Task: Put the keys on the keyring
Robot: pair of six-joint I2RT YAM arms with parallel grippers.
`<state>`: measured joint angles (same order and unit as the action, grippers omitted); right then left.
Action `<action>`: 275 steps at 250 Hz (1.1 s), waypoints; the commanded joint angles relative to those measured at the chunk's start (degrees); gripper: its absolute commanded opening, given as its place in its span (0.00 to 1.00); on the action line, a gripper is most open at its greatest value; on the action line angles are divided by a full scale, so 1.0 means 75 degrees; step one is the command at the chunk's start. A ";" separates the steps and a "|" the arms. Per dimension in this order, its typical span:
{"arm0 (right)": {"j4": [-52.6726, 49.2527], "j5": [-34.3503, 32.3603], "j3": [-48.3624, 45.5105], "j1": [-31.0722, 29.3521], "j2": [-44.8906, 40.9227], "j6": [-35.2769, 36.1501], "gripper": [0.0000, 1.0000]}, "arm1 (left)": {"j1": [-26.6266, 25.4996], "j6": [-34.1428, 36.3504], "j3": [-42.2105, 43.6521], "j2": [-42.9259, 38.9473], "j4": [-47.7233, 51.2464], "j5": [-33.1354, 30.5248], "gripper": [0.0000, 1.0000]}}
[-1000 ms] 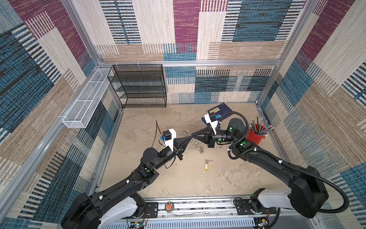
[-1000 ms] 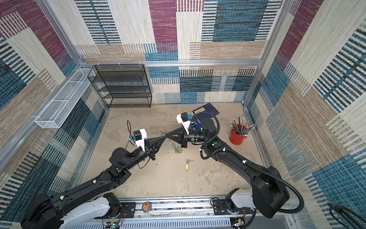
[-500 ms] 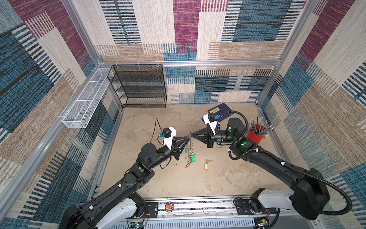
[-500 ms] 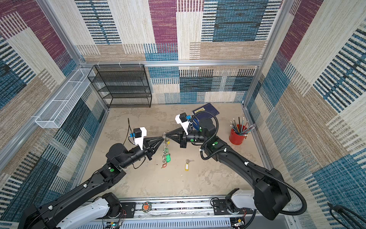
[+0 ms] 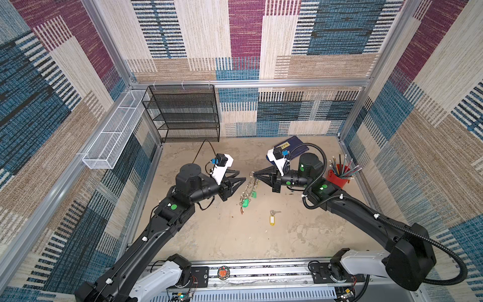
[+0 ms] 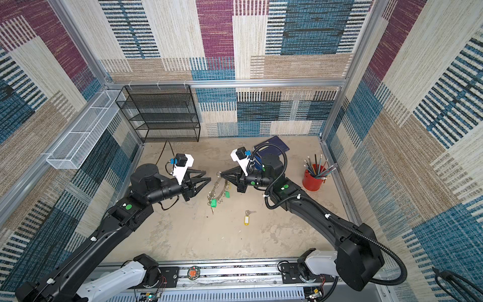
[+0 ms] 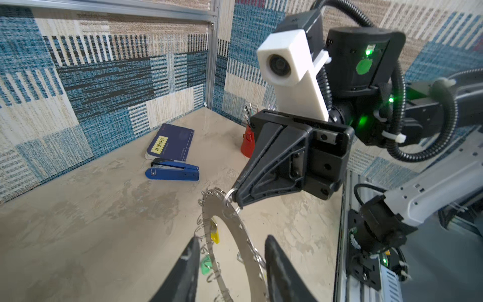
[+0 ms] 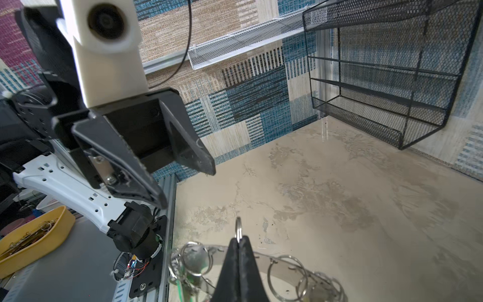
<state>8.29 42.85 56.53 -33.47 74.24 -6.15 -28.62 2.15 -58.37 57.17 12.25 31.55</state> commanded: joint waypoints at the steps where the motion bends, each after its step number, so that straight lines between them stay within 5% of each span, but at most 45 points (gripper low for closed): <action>1: -0.0748 -0.0269 0.0262 -0.0013 0.0051 0.0523 0.00 | 0.0032 0.1988 -0.0753 0.0315 0.1846 0.0669 0.39; 74: -0.1891 -0.0026 0.0544 -0.0015 -0.0098 0.0933 0.00 | 0.0113 0.3662 -0.1465 0.0826 0.2398 0.0841 0.40; 141: -0.2097 0.0337 0.0613 -0.0014 -0.0239 0.1148 0.00 | 0.0125 0.4268 -0.2211 0.1614 0.3028 0.1382 0.42; 275: -0.1470 0.0591 0.0359 -0.0024 -0.0418 0.0823 0.00 | 0.0079 0.4600 -0.3089 0.2666 0.4281 0.1869 0.29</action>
<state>-6.42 46.09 59.16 -33.52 71.46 0.84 -27.88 35.11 -80.27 76.18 41.78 42.83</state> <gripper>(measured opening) 0.048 0.294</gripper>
